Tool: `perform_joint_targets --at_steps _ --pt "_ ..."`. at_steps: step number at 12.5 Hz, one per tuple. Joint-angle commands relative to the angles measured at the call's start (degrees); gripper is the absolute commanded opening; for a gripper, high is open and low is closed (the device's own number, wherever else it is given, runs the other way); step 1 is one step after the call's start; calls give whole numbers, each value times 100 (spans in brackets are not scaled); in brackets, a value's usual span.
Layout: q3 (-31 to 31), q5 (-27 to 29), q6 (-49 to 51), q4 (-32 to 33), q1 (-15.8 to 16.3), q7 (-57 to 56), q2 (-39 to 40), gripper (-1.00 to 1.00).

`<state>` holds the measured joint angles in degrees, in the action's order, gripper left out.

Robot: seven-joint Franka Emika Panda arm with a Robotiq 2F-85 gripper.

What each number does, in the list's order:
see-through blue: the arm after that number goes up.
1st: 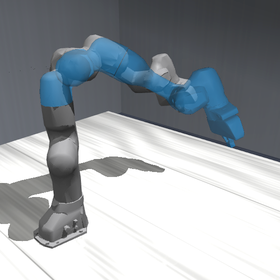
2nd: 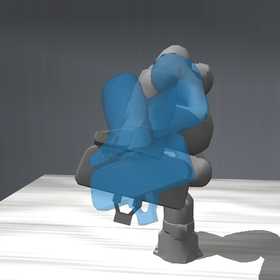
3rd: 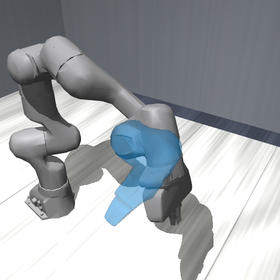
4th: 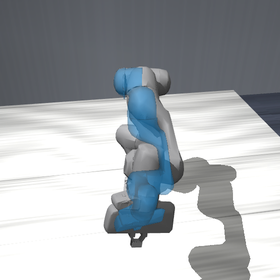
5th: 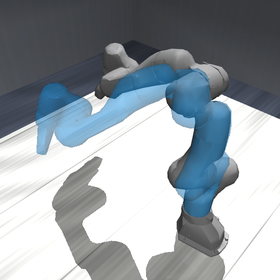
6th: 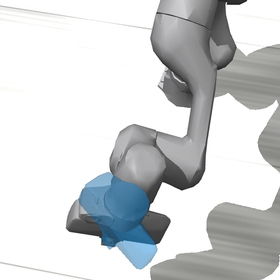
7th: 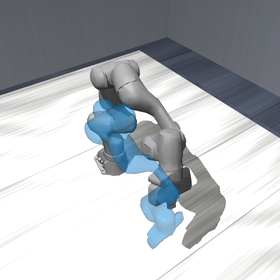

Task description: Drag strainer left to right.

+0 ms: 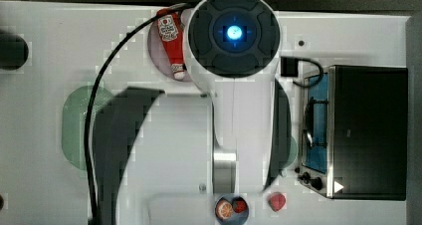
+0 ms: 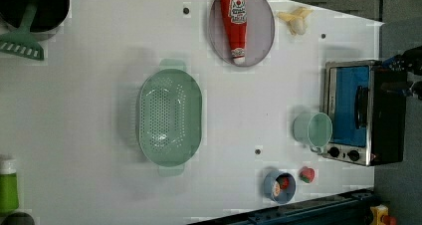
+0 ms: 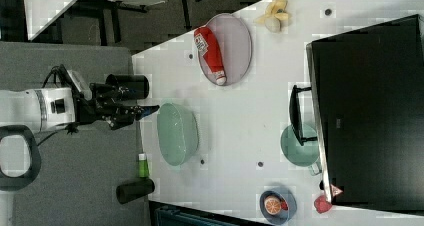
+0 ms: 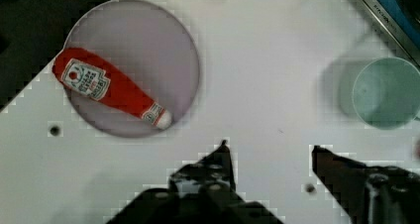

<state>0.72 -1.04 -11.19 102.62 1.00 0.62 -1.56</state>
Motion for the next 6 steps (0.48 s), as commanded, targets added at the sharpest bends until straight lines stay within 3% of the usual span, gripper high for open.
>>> perform_joint_targets --at_steps 1,3,6 --pt "207 -32 1019 731 -164 346 -1854 60" --pt "160 -22 1014 731 -149 378 -1841 99" --pt "-223 110 979 732 -12 463 -1657 100"
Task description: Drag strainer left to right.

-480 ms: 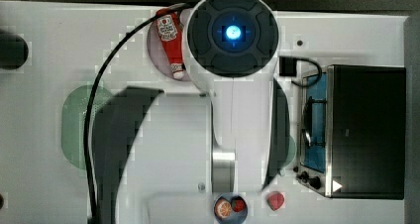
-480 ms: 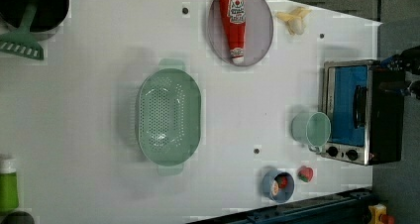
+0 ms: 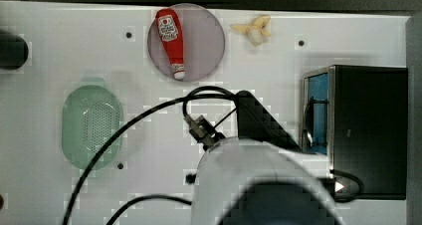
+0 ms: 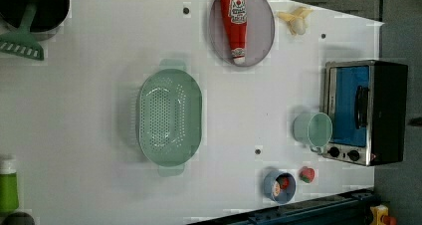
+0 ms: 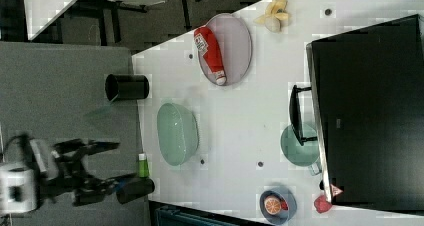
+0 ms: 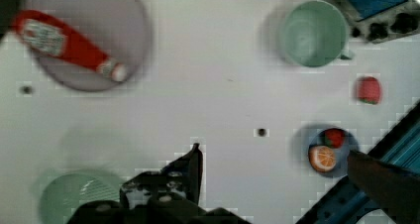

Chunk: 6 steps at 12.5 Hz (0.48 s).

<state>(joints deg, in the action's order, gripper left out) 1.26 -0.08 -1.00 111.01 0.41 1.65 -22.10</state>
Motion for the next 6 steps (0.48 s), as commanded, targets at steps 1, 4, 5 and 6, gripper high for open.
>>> perform_joint_targets --at_steps 1,4,5,6 --pt "-494 26 -40 -108 104 458 503 100" --pt "-1302 31 -51 -107 224 1490 895 100" --pt "-1609 31 -88 -107 253 2046 1053 100" --pt "-1913 30 -220 -107 272 2616 1216 100"
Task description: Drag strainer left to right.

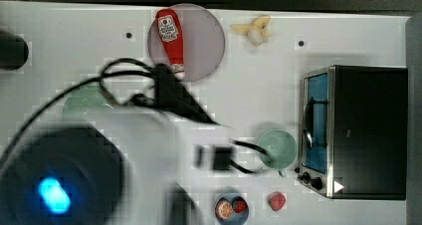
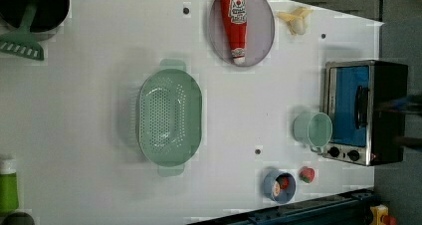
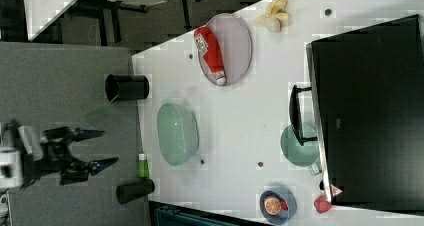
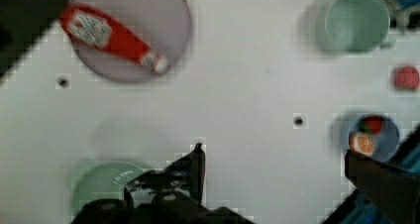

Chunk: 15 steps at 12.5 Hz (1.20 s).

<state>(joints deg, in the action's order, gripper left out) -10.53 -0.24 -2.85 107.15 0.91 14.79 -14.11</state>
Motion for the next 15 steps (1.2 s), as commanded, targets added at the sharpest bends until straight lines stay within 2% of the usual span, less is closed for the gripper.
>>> perform_joint_targets --at_steps 1,4,7,12,15 --pt "-1026 46 -258 280 227 1858 583 100" --pt "-1802 44 -1067 339 236 3587 1148 100" --pt "-2252 17 -1934 610 249 5245 1796 100" --pt "-2327 -158 -3433 1165 284 5987 3013 100" --pt "-2251 -429 -4652 1181 345 6369 3912 100"
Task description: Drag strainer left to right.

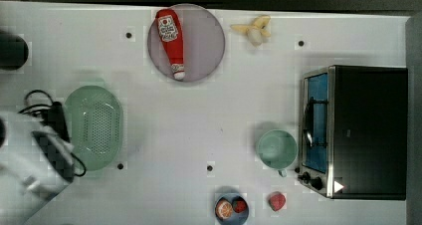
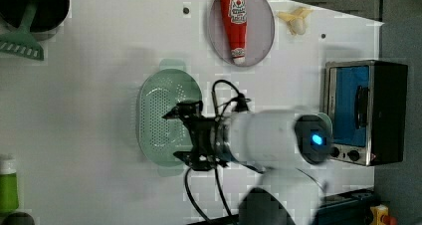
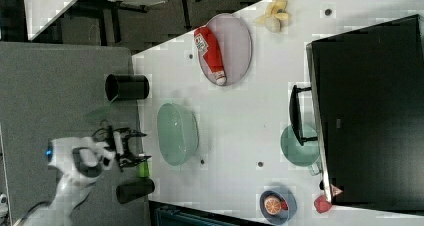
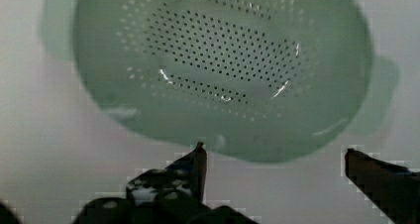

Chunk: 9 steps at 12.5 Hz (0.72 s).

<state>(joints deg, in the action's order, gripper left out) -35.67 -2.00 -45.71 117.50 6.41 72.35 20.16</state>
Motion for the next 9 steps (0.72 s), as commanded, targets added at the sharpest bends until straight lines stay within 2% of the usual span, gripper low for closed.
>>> perform_joint_targets --at_steps 1,3,6,9 --pt "362 -458 -653 147 -153 657 715 100" --pt "643 -664 -934 148 2 825 1017 100" --pt "1097 -664 -948 207 240 1017 1116 100" --pt "1255 -665 -966 344 333 1020 1129 100"
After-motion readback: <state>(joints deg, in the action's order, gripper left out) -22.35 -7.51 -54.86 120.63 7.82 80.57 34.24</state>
